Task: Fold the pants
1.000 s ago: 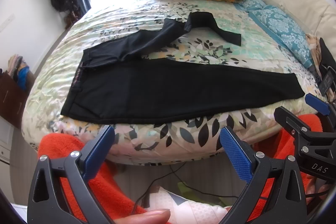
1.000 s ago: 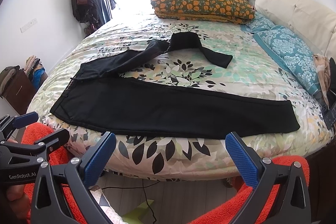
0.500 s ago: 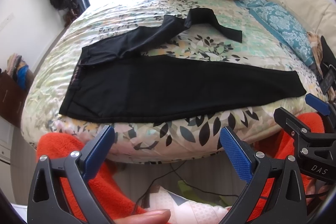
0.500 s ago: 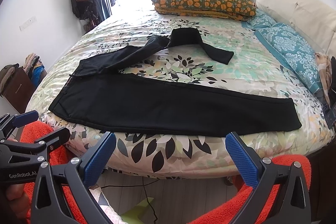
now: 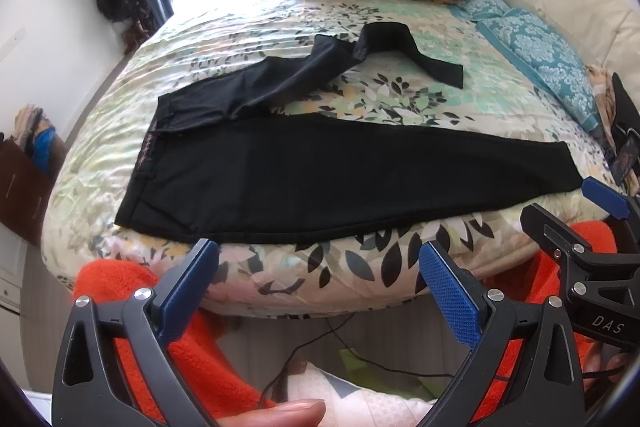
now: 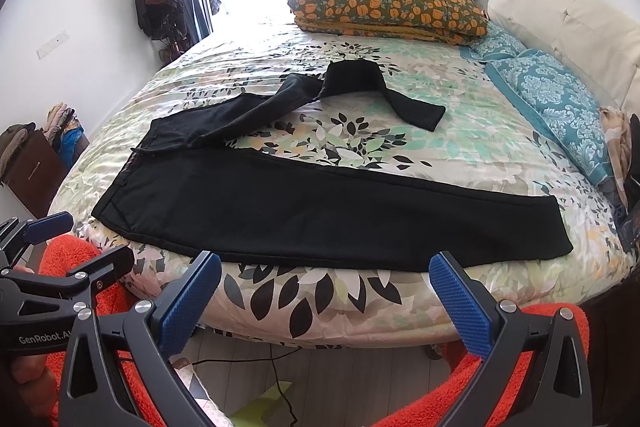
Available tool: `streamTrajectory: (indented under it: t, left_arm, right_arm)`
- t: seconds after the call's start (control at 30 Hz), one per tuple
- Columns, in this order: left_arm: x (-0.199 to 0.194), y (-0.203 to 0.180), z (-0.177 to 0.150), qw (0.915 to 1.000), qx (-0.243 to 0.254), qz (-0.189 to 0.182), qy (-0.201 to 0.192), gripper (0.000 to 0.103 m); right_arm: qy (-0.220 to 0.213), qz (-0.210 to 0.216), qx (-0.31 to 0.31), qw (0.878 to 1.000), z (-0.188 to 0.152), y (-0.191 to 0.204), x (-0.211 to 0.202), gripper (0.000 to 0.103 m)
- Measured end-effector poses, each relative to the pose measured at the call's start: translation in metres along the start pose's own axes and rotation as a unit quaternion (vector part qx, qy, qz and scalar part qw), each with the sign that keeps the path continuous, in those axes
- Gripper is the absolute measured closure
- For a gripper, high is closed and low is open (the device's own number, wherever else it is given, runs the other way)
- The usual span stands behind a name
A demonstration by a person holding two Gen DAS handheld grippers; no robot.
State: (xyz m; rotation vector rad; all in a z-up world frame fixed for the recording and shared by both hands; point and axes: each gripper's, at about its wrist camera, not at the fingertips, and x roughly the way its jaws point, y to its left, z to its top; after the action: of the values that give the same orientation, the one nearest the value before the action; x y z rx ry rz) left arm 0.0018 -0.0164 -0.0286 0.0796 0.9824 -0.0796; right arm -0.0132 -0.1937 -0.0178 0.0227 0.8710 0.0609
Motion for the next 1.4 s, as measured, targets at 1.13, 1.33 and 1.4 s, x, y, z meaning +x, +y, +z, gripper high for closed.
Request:
streamTrajectory:
  t: [1.13, 1.33, 1.4]
  left_arm:
    - [0.158, -0.001, 0.124, 0.9975, -0.038, 0.035, -0.049, 0.002]
    - [0.212, 0.015, 0.096, 0.9973, -0.056, 0.047, -0.009, 0.002]
    - [0.226, 0.023, 0.081, 0.9964, -0.065, 0.054, 0.008, 0.002]
  right_arm:
    - [0.032, 0.072, 0.117, 0.990, 0.095, -0.093, 0.171, 0.000]
    - [0.057, 0.060, 0.207, 0.975, 0.146, -0.197, 0.298, 0.002]
    - [0.053, 0.063, 0.277, 0.957, 0.166, -0.247, 0.343, 0.002]
